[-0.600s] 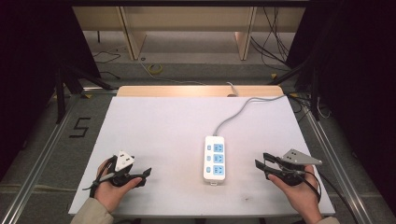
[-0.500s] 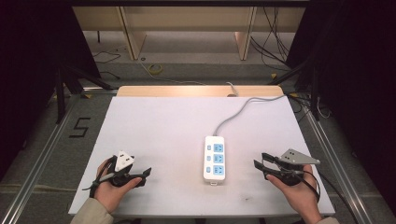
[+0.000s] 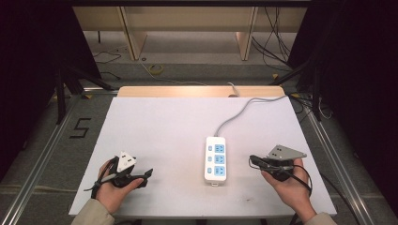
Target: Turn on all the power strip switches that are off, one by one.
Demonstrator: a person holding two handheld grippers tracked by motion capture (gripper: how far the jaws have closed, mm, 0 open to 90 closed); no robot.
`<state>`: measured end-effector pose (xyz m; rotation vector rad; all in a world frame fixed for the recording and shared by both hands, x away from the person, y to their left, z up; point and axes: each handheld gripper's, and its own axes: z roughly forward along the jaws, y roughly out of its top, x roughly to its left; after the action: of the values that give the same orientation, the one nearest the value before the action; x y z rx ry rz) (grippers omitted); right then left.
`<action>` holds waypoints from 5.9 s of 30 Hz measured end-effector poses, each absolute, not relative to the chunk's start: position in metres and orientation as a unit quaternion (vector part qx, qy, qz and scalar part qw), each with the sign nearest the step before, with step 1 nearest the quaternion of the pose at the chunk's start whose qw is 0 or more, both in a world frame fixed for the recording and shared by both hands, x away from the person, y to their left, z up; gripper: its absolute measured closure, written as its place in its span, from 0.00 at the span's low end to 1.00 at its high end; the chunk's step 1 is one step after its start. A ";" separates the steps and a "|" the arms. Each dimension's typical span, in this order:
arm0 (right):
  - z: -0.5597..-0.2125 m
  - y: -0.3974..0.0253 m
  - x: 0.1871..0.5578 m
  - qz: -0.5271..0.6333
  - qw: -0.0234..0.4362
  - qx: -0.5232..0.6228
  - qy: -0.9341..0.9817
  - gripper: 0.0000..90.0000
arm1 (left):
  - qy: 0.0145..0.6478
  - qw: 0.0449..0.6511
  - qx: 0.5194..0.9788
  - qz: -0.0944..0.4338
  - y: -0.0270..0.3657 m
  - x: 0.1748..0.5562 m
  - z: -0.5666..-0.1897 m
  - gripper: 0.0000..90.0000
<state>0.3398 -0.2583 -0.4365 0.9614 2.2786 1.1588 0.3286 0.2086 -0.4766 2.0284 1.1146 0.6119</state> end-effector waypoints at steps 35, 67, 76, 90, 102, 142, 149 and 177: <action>-0.415 -0.196 0.396 0.356 0.151 0.330 0.861 1.00 | 0.429 0.367 0.790 0.238 0.206 0.328 -0.477 0.26; -0.415 -0.158 0.423 0.323 0.135 0.319 0.881 1.00 | 0.427 0.367 0.792 0.238 0.206 0.328 -0.477 0.26; -0.417 -0.150 0.429 0.311 0.137 0.313 0.887 1.00 | 0.426 0.367 0.792 0.239 0.205 0.328 -0.477 0.27; -0.419 -0.138 0.437 0.300 0.132 0.311 0.892 1.00 | 0.425 0.367 0.792 0.240 0.205 0.328 -0.477 0.27; -0.427 -0.126 0.442 0.288 0.123 0.311 0.897 1.00 | 0.423 0.365 0.794 0.240 0.205 0.328 -0.477 0.27; -0.441 -0.112 0.452 0.251 0.110 0.302 0.913 1.00 | 0.422 0.366 0.794 0.240 0.205 0.328 -0.477 0.27; -0.440 -0.111 0.453 0.245 0.108 0.306 0.914 1.00 | 0.421 0.366 0.795 0.240 0.205 0.328 -0.477 0.27; -0.441 -0.104 0.452 0.223 0.120 0.302 0.919 1.00 | 0.422 0.365 0.795 0.239 0.204 0.328 -0.477 0.27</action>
<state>0.4516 -0.1044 -0.4414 0.8833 2.6861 0.6518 0.3283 0.2039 -0.4768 2.0437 1.0853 0.6137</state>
